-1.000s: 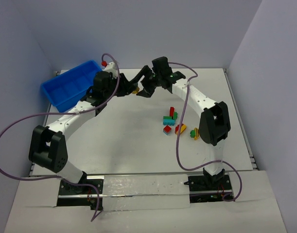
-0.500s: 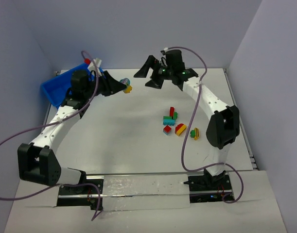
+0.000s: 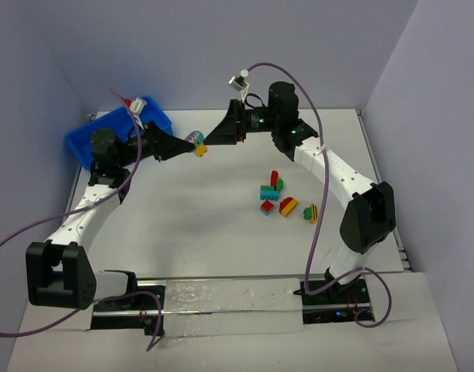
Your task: Sort the legos into containers by color
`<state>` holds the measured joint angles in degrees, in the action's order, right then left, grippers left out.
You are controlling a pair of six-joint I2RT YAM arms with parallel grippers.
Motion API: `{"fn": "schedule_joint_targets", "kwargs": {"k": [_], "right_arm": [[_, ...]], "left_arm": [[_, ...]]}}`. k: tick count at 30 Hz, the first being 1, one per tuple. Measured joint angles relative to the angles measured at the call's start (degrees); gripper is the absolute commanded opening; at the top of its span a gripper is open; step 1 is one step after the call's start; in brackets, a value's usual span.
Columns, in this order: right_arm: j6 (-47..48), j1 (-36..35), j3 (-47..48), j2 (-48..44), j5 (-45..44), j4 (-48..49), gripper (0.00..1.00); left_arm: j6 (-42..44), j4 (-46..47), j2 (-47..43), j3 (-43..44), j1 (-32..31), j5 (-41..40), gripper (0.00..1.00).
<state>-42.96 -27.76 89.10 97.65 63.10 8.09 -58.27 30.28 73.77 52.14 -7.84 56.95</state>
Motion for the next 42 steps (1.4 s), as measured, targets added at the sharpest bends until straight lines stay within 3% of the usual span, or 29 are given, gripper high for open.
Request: {"fn": "schedule_joint_targets", "kwargs": {"k": [5, 11, 21, 24, 26, 27, 37, 42], "right_arm": [[1.9, -2.1, -0.1, 0.0, 1.5, -0.2, 0.87], [4.6, -3.3, -0.7, 0.0, 1.1, -2.2, 0.68], [6.5, -5.1, -1.1, 0.0, 0.4, -3.3, 0.45], [6.7, -5.2, -1.1, 0.0, 0.7, -3.4, 0.28], [6.8, -5.4, -1.1, 0.0, 0.9, -3.3, 0.05], [6.9, -5.4, -1.1, 0.0, 0.9, -3.3, 0.0], [10.2, -6.0, -1.7, -0.2, 0.3, -5.4, 0.0], [20.1, -6.9, -1.7, -2.2, -2.0, -17.5, 0.0]], "left_arm": [[-4.3, 6.0, -1.7, -0.6, 0.0, 2.1, 0.0], [-5.7, 7.8, -4.3, -1.3, 0.0, 2.9, 0.0], [-6.6, 8.3, -4.8, -2.8, 0.0, 2.9, 0.0], [-6.6, 8.2, -5.2, -3.0, 0.1, 3.0, 0.0], [-6.5, 8.1, -5.5, -3.1, 0.1, 3.1, 0.0], [-6.3, 7.9, -5.7, -3.1, 0.1, 3.1, 0.0], [-2.8, 3.1, -6.4, -2.9, 1.3, 4.6, 0.0], [5.9, -10.3, -6.5, 4.3, 7.2, 2.0, 0.0]]}}
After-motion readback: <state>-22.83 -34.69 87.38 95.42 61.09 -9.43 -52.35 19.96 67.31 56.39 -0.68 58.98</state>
